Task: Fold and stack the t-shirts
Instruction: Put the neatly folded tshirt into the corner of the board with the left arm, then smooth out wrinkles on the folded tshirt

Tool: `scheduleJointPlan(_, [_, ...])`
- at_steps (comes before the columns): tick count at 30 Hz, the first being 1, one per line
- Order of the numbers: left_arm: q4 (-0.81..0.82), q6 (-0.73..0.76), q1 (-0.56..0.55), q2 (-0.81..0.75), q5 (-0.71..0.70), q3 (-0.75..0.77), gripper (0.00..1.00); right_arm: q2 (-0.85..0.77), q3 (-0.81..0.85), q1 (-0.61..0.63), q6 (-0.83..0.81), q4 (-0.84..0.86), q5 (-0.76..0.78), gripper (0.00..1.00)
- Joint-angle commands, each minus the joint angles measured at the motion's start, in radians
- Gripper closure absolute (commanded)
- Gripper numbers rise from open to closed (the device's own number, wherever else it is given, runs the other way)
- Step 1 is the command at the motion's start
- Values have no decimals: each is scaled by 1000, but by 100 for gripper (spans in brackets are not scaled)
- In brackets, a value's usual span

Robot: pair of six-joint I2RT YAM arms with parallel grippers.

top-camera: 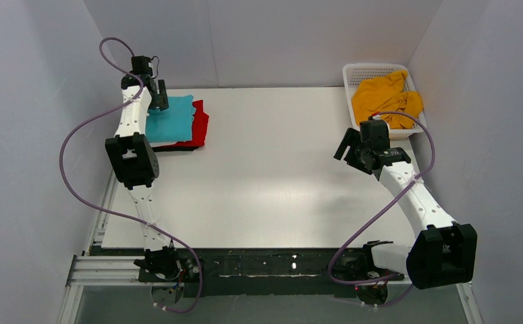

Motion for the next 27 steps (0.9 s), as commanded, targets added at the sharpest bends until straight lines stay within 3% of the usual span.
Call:
scheduleJointPlan(1, [-51,-11,17,-39,29,-1,2,2,51,-8,15,-9,-11,17])
scheduleJointPlan(8, [-153,-94,17,-80,-50,116,2,-31,38,-8,13,-10,-3,17])
scheduleJointPlan(11, [-154,-139,16,-152,88,51,2,-43,24,-8,11,1,-3,17])
scheduleJointPlan(16, [4,-233,17,-317,462,-213,2,-49,14,-8,3,5,-19,16])
scheduleJointPlan(18, [44,-259,11,-361,534,-294,2,-51,10,-8,0,4,-25,16])
scheduleJointPlan(22, [132,-291,9,-382,489,-429,2,-59,0,-8,-8,7,-28,16])
scheduleJointPlan(27, [59,-162,7,-285,458,-415,2,-78,-14,-8,-22,0,-9,16])
